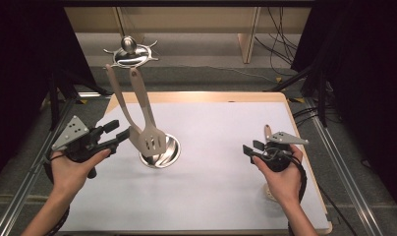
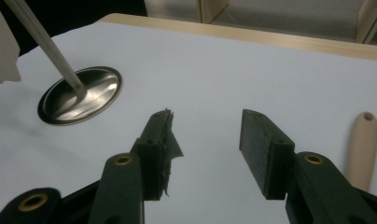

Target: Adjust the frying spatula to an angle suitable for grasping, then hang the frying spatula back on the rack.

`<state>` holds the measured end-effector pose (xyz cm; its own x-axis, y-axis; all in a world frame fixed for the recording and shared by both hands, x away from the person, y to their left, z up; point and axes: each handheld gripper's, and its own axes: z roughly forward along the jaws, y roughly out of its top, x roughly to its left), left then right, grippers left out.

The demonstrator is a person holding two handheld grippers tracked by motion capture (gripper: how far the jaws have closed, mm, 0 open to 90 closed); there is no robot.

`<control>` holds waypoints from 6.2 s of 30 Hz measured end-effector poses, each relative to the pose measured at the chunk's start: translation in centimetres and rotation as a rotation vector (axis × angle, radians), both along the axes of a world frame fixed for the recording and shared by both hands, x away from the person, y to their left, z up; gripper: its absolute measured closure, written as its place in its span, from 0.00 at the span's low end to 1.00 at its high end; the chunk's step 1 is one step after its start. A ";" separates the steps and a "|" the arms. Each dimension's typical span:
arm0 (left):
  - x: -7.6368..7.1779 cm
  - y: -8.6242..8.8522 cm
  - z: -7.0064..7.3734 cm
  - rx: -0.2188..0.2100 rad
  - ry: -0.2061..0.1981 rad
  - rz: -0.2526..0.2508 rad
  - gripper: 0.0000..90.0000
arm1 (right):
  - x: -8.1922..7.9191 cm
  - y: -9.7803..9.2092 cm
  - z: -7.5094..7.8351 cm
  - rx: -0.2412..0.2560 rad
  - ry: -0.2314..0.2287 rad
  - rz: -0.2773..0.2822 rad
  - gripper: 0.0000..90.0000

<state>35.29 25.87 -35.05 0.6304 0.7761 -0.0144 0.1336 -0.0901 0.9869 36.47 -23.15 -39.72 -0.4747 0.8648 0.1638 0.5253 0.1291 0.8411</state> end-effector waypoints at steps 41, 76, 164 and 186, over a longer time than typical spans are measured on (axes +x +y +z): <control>-0.2 0.8 0.6 -0.041 -0.006 0.005 0.53 | 4.5 -4.6 -2.9 -0.289 0.538 -0.242 0.66; 0.8 -2.1 13.3 -0.120 -0.162 0.017 0.99 | 6.4 -5.2 -5.4 -0.352 0.696 -0.289 0.84; -2.4 -9.4 7.1 -0.039 -0.086 -0.185 0.60 | -2.2 5.3 2.1 0.033 -0.032 0.055 0.88; 1.8 -15.2 3.9 -0.041 0.070 -0.231 0.48 | -4.7 8.9 4.0 0.045 -0.144 0.196 0.88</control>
